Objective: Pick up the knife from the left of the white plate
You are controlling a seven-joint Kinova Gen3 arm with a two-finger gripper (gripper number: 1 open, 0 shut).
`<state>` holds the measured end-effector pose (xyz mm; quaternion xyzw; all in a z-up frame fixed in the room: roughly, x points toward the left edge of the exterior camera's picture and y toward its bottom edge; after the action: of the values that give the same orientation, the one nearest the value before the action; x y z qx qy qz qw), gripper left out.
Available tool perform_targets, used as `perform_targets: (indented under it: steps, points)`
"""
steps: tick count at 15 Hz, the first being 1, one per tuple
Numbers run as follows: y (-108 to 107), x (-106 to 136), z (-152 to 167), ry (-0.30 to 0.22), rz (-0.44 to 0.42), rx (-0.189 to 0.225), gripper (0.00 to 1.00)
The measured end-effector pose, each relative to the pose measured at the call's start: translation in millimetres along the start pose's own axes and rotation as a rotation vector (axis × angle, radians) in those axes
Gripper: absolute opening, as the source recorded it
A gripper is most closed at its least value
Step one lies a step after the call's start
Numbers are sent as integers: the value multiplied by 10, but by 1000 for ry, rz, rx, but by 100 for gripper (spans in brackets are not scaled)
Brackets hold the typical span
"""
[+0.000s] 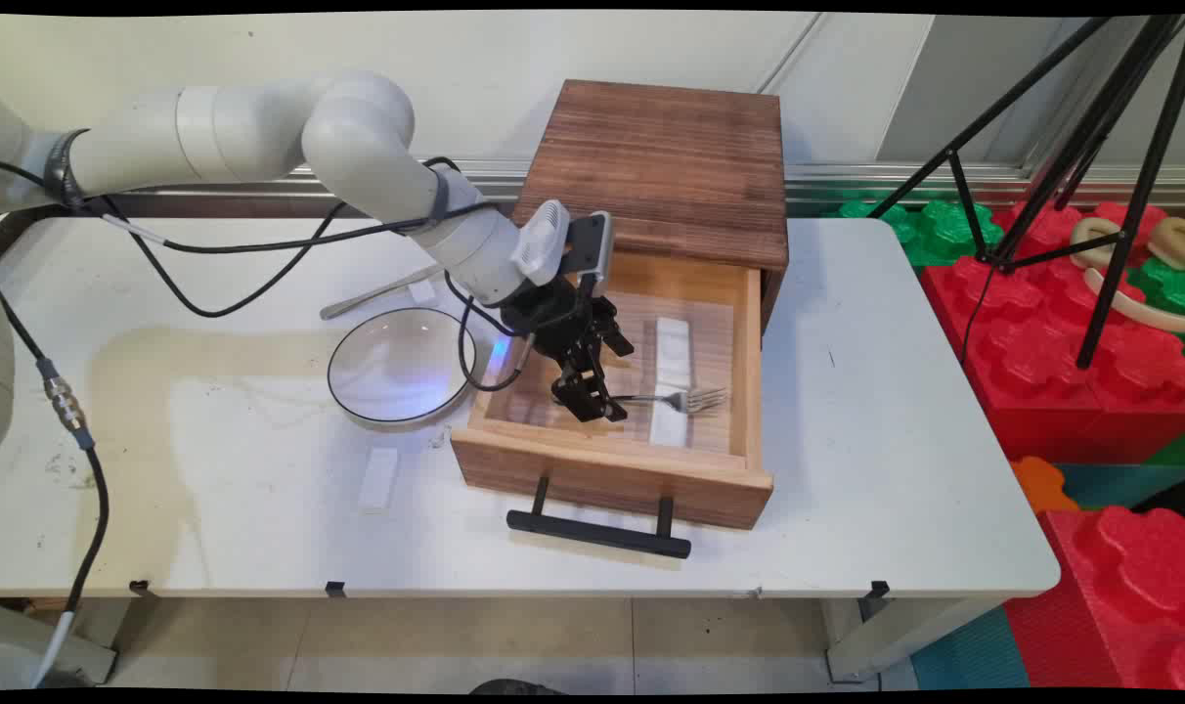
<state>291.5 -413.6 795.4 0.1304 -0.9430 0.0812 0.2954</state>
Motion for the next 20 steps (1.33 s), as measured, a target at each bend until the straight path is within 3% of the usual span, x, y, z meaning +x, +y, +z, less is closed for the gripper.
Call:
perform_targets:
  steps: [7, 20]
  points:
    - [24, 1, -289, 29, 3, 13, 100]
    - [329, -178, -1355, 84, 8, 23, 100]
